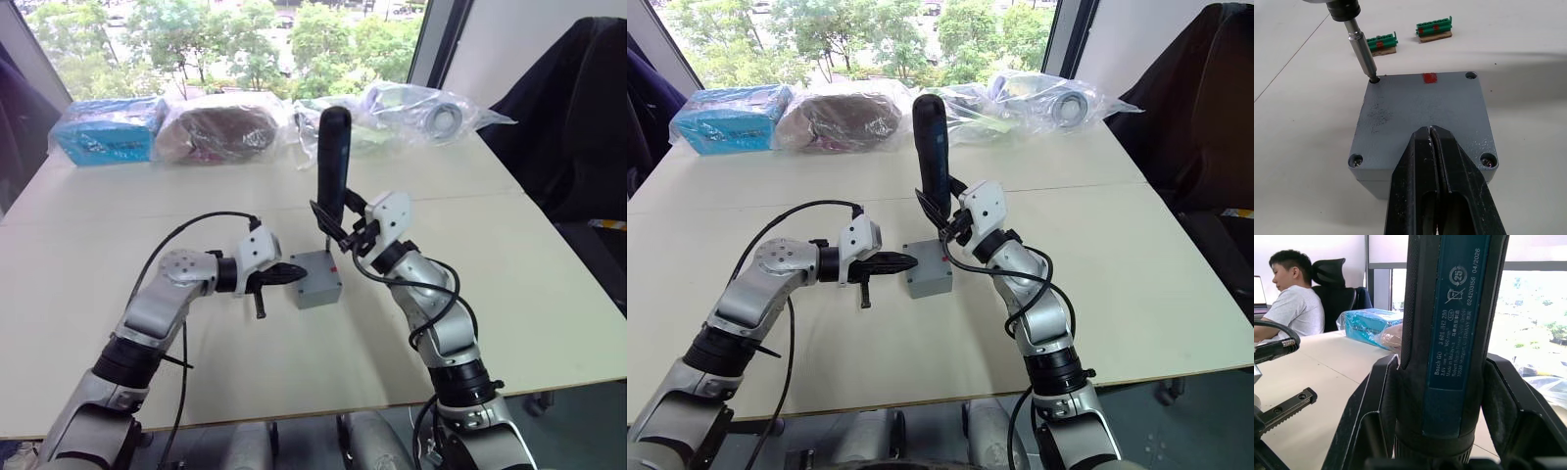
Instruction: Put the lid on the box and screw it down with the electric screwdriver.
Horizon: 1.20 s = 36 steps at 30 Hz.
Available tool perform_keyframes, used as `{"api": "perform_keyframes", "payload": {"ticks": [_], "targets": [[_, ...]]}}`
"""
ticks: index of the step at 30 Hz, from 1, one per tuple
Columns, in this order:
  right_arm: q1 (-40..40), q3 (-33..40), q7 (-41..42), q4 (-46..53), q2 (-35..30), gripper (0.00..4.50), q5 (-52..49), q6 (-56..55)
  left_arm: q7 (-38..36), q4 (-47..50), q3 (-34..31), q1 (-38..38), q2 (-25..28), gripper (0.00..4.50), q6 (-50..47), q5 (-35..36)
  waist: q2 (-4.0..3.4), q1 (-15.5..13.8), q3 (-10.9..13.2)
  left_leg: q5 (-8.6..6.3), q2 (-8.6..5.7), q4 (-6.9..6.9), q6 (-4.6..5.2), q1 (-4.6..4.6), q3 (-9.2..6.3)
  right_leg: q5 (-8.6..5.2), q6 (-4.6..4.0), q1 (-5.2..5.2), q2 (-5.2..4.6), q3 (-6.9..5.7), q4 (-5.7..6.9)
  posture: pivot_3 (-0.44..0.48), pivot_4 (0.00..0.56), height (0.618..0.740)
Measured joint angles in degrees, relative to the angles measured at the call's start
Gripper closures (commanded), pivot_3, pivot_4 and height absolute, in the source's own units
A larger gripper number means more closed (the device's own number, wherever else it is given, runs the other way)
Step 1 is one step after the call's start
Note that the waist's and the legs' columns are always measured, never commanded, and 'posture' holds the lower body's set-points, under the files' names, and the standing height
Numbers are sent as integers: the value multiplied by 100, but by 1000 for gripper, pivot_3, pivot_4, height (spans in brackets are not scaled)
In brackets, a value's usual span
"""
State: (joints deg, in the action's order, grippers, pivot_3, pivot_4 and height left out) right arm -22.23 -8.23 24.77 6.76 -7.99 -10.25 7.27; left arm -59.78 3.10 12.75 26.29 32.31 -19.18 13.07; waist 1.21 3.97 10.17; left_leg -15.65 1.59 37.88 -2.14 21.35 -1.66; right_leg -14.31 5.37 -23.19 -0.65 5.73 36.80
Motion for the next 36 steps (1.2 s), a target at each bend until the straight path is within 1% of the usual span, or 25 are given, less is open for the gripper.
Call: {"api": "perform_keyframes", "payload": {"ticks": [13, 18, 20, 21, 22, 23, 25, 27, 28, 31, 33, 34, 36], "targets": [[-61, 41, -13, 57, -44, 2668, -59, 3, -26, 30, -1, -9, -4, 4500, -12, 0, 1, -3, -14, 0, 3, -34, 0, 3, 1, 3, -5, 0, -2, 0, -41, 0, 150, 740], [-292, 296, 13, 188, -145, 2668, -544, 540, -25, 89, -11, -5, -12, 4500, -23, 12, -13, -14, 3, 1, 0, -54, 0, 24, 4, 6, -8, -21, -5, 2, -54, 0, 150, 740], [-586, 465, -12, 433, -364, 2668, -726, 983, -24, 183, -19, 2, -12, 4500, -70, 29, -29, -24, 24, 1, -4, -54, 0, 54, 4, 16, -19, -47, -5, 2, -54, 0, 150, 740], [-735, 601, -79, 536, -464, 2668, -824, 1171, -22, 211, -30, 3, -13, 4500, -92, 62, -30, -31, 25, 2, -4, -52, 0, 82, 2, 22, -26, -74, -4, 1, -53, 0, 150, 740], [-1048, 925, -258, 726, -609, 2668, -1037, 1559, -8, 256, -57, 7, -29, 4500, -172, 147, -30, -42, 26, 3, -4, -50, -1, 122, 3, 28, -22, -119, -3, 1, -46, 0, 150, 740], [-1196, 1088, -350, 806, -692, 2668, -1135, 1727, 0, 268, -59, 7, -37, 4500, -188, 172, -31, -51, 26, 3, -5, -51, -1, 133, 3, 38, -4, -132, -3, 1, -45, 0, 150, 740], [-1559, 1590, -643, 1107, -929, 2668, -1446, 2339, 8, 352, -70, 6, -30, 4500, -298, 247, -30, -67, 26, 3, -3, -65, -1, 134, -1, 37, -3, -136, 0, -5, -46, 0, 150, 740], [-1799, 1894, -887, 1250, -1221, 2668, -1725, 3078, 15, 471, -83, 4, 0, 4500, -440, 294, -31, -72, 27, 2, -1, -80, 1, 137, -1, 34, -2, -144, 1, -5, -48, 0, 150, 740], [-1873, 1979, -1021, 1286, -1480, 2668, -1772, 3567, 18, 582, -120, 2, 10, 4500, -557, 400, -31, -75, 27, 1, 0, -83, 3, 148, -1, 30, -3, -152, 1, -7, -49, 0, 150, 740], [-1915, 1930, -1061, 1102, -2523, 2668, -1755, 4874, 16, 1033, -324, 50, 85, 4500, -832, 704, -35, -107, 33, 1, -3, -75, 2, 209, 3, 31, -3, -212, -3, -7, -49, 0, 150, 740], [-1999, 1893, -1010, 603, -3115, 2668, -1715, 5837, 21, 1368, -589, 133, 219, 4500, -1055, 967, -40, -143, 44, 1, -5, -74, 2, 212, 8, 31, -3, -216, -5, -4, -52, 0, 150, 740], [-2082, 1798, -936, 404, -3358, 2668, -1703, 6152, 28, 1479, -686, 169, 248, 4500, -1135, 1075, -61, -144, 61, 1, -7, -75, 2, 212, 13, 31, -3, -217, -5, 1, -55, 0, 150, 740], [-2114, 1585, -732, 184, -3746, 2668, -1643, 6388, 42, 1627, -753, 214, 263, 4500, -1243, 1193, -73, -141, 70, 0, -7, -75, 5, 211, 15, 31, -1, -217, -2, 3, -56, 0, 150, 740]]}}
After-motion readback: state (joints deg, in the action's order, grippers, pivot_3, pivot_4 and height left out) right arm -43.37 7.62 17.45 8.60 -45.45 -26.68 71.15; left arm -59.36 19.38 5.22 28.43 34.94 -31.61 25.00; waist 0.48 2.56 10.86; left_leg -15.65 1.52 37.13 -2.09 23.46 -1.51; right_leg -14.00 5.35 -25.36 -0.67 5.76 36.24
